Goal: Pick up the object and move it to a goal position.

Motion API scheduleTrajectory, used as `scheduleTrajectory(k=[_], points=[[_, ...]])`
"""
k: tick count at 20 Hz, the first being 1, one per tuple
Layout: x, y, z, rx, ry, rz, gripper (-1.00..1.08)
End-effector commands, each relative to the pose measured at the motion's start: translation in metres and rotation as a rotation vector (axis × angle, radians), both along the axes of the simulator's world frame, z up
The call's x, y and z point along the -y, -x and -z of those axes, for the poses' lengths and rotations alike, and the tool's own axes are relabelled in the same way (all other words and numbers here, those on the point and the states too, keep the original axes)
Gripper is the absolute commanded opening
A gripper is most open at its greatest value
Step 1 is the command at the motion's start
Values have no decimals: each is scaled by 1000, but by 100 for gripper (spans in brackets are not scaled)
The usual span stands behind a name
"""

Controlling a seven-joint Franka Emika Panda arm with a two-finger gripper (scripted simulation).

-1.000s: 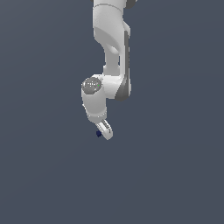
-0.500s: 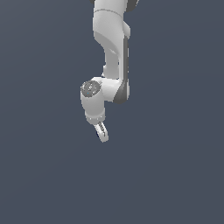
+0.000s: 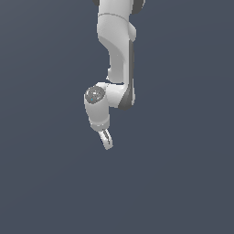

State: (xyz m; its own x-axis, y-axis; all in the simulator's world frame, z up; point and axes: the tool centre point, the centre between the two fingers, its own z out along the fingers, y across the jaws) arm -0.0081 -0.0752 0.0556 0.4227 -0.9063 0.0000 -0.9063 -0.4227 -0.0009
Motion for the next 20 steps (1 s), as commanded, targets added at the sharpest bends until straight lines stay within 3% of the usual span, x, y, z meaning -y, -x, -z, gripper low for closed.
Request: scheduleTrajectory(k=[1, 11, 12, 20], points=[[0, 1, 10, -1, 0, 1, 100], [0, 0, 43, -1, 0, 4, 100], [0, 0, 43, -1, 0, 4, -100], [0, 0, 43, -1, 0, 4, -100]])
